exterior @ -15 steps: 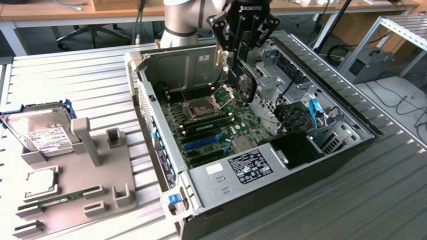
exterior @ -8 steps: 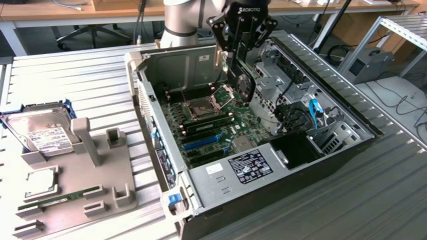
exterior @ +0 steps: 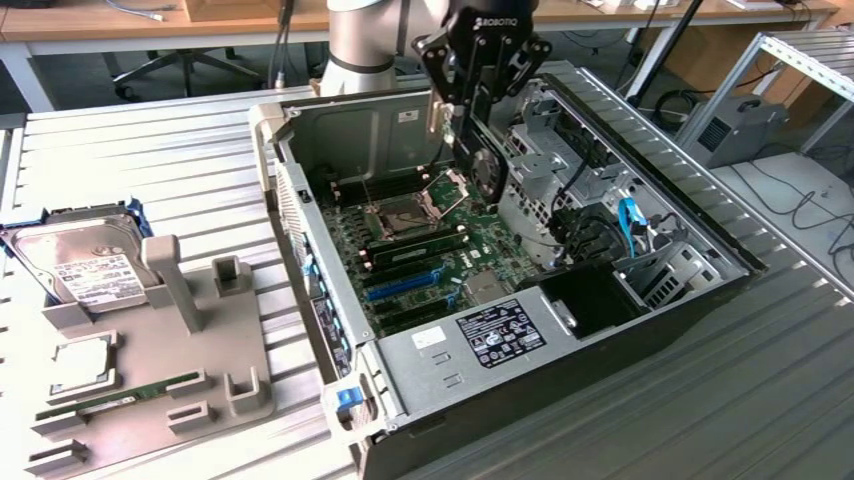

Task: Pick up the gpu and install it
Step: 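Pick up the gpu and move the gpu toward the slot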

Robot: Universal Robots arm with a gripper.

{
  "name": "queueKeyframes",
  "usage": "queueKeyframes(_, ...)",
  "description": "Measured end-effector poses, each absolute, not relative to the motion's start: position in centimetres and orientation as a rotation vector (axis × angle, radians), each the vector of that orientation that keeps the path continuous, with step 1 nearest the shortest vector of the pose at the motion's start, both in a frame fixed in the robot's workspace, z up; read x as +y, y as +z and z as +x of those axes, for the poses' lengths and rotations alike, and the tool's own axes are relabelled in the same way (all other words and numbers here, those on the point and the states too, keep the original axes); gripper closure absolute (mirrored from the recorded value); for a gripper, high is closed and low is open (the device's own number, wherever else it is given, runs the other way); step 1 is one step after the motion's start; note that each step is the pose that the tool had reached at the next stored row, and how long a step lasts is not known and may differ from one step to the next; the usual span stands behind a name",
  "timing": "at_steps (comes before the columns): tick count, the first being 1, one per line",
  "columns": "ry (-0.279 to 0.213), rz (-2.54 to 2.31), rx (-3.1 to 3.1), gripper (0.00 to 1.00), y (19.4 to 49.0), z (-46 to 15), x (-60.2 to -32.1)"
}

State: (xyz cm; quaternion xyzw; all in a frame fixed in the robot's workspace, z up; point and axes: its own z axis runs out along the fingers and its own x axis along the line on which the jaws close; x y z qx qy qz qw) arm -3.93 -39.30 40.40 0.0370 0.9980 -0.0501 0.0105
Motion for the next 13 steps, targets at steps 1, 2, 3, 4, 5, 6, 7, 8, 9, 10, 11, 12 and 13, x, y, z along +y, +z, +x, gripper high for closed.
queueKeyframes(1, -0.156, 0.115, 3.115, 0.74, 40.32, -3.89, -39.22)
queueKeyframes(2, -0.156, 0.115, 3.115, 0.74, 40.26, -3.87, -39.16)
queueKeyframes(3, -0.156, 0.115, 3.115, 0.74, 40.18, -3.85, -39.10)
queueKeyframes(4, -0.156, 0.115, 3.115, 0.74, 40.12, -3.82, -39.04)
queueKeyframes(5, -0.156, 0.115, 3.115, 0.74, 40.05, -3.76, -38.97)
queueKeyframes(6, -0.156, 0.115, 3.115, 0.74, 39.99, -3.67, -38.90)
queueKeyframes(7, -0.156, 0.115, 3.115, 0.74, 39.93, -3.55, -38.83)
queueKeyframes(8, -0.156, 0.115, 3.115, 0.74, 39.88, -3.43, -38.76)
queueKeyframes(9, -0.156, 0.114, 3.115, 0.74, 39.82, -3.31, -38.69)
queueKeyframes(10, -0.156, 0.114, 3.115, 0.74, 39.76, -3.21, -38.63)
queueKeyframes(11, -0.156, 0.114, 3.115, 0.74, 39.69, -3.10, -38.55)
queueKeyframes(12, -0.156, 0.114, 3.115, 0.74, 39.64, -3.02, -38.49)
queueKeyframes(13, -0.156, 0.114, 3.115, 0.74, 39.51, -2.92, -38.39)
